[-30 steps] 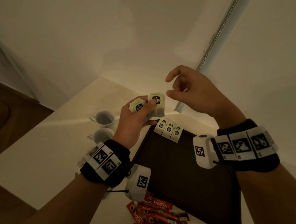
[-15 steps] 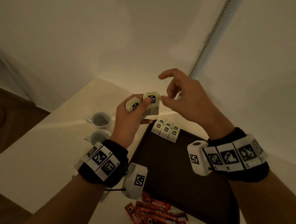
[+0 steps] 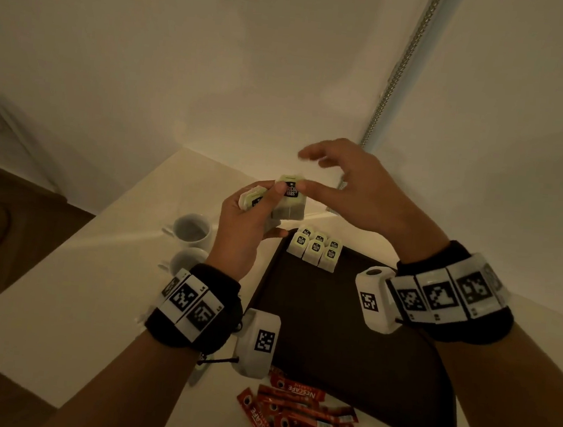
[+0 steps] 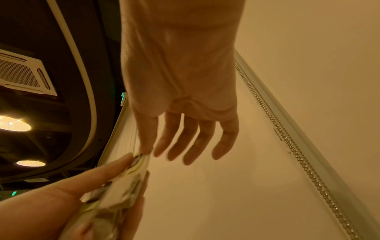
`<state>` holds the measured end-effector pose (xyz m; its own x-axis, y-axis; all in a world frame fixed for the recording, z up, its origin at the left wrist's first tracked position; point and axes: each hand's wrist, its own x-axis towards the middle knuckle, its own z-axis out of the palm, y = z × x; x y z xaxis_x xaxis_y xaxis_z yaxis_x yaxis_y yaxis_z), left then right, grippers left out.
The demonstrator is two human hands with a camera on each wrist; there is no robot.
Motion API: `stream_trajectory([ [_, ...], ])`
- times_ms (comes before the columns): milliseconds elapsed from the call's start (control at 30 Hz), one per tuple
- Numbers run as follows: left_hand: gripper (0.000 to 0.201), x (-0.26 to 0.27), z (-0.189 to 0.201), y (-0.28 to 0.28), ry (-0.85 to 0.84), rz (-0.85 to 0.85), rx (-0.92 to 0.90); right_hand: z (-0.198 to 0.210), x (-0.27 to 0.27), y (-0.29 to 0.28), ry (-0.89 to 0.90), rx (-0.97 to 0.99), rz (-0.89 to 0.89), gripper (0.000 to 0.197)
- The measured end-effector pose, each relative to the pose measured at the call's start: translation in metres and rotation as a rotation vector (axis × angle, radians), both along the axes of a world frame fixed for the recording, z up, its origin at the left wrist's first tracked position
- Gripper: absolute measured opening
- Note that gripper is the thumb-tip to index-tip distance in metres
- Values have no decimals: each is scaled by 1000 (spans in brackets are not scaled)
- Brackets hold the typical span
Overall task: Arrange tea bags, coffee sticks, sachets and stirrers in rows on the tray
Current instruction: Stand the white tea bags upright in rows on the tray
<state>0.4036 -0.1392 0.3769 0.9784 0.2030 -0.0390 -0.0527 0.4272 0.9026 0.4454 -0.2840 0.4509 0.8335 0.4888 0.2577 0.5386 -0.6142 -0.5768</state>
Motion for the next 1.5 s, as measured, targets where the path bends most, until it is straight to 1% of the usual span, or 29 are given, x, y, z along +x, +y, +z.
stream_trajectory([
  [67, 10, -1, 1, 1, -6, -60, -26, 0, 2, 1, 37, 18, -2, 10],
  [100, 9, -1, 2, 0, -10, -92, -37, 1, 3, 0, 53, 32, -9, 5],
  [167, 4, -2, 3, 1, -15, -128, -54, 1, 4, -2, 72, 37, -30, 5],
  [200, 10, -2, 3, 1, -10, -121, -55, 1, 4, -3, 80, 48, -41, 6],
  [267, 13, -1, 3, 1, 10, -79, -64, 2, 2, -5, 87, 136, -56, 7],
  [333, 10, 1, 3, 1, 31, -30, -87, 4, -2, -8, 103, 239, -40, 26],
  [367, 7, 2, 2, 0, 37, -14, -98, 4, -5, -10, 119, 243, -19, 40],
  [433, 4, 3, 2, 0, 33, -2, -100, 3, -10, -11, 166, 170, 39, 67],
  [467, 3, 2, 2, -1, 28, -7, -92, 1, -12, -11, 178, 128, 63, 74],
  [500, 3, 3, 1, -2, 21, -14, -83, 0, -13, -11, 161, 94, 66, 75],
  [567, 4, 3, 0, -2, 20, -13, -74, -2, -13, -9, 45, 87, -1, 64],
  [633, 4, 3, -1, -2, 23, -3, -73, -2, -14, -8, -37, 148, -49, 53],
  [667, 3, 3, -1, -2, 23, -4, -71, -2, -14, -7, -28, 158, -42, 54],
  [733, 5, 2, 0, -2, 7, -20, -58, -3, -15, -6, 20, 92, -9, 63],
  [800, 7, 1, 1, -2, -20, -46, -46, -3, -14, -5, -3, 53, -7, 64],
  [833, 8, 1, 2, -2, -29, -58, -42, -3, -12, -4, -39, 72, -16, 58],
  [900, 9, 0, 2, -2, -39, -74, -35, 0, -6, 1, -74, 79, -32, 41],
  [1000, 6, -1, 2, -4, -46, -104, -49, 5, 2, 8, -18, 28, -33, 15],
  [1067, 20, -2, 0, -5, -54, -143, -26, 9, 6, 11, 10, 35, -56, 9],
  [1133, 19, -4, -3, -5, -42, -179, -30, 13, 8, 12, 33, 52, -73, 9],
  [1167, 18, -4, -5, -6, -33, -191, -52, 14, 9, 13, 37, 54, -80, 10],
  [1233, 22, -5, -7, -10, -12, -226, -120, 15, 9, 16, 24, 29, -102, 11],
  [1333, 28, -7, -6, -16, 32, -291, -282, 14, 8, 20, -22, -21, -142, 14],
  [1433, 26, -8, -7, -22, 74, -302, -436, 13, 9, 20, -34, -22, -180, 14],
  [1500, 25, -7, -9, -22, 84, -295, -499, 12, 11, 19, -25, -16, -190, 14],
])
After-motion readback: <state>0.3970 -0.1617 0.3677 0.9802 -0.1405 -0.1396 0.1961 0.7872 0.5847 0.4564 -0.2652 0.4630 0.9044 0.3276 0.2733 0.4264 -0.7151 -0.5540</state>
